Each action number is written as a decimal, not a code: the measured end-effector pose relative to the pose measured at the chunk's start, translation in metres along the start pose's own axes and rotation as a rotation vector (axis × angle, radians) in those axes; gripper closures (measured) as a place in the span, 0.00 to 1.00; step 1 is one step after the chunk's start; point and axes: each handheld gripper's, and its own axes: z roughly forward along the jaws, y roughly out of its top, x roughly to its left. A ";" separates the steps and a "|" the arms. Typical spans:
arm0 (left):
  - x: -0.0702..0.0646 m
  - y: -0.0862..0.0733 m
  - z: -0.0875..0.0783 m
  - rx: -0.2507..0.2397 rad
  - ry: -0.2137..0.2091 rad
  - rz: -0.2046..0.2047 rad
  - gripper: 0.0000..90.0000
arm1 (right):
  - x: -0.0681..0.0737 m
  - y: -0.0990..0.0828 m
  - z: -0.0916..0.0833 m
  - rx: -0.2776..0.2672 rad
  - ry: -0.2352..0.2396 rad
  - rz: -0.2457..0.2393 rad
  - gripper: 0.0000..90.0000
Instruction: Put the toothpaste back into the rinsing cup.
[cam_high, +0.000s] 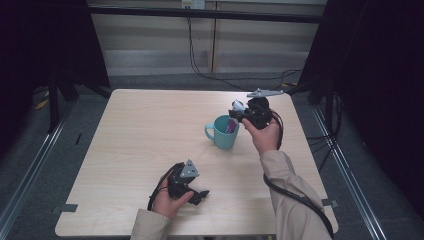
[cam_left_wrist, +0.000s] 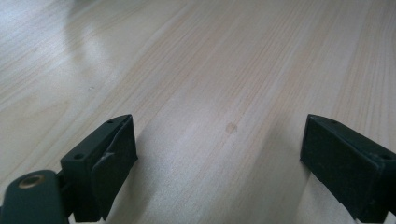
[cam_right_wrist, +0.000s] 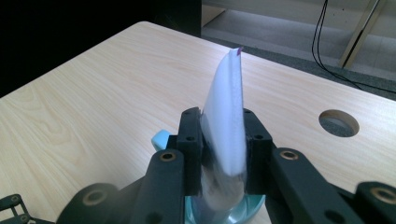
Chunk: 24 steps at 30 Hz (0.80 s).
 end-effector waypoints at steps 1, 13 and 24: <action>0.000 0.000 0.000 -0.002 -0.002 -0.001 0.11 | 0.000 -0.001 0.000 0.006 -0.001 0.000 0.81; 0.000 0.000 0.000 0.000 0.000 0.000 0.11 | -0.002 -0.004 -0.002 -0.012 0.014 0.017 0.80; 0.000 0.000 0.000 -0.001 0.002 -0.001 0.11 | -0.003 -0.004 -0.006 -0.017 0.010 0.012 0.78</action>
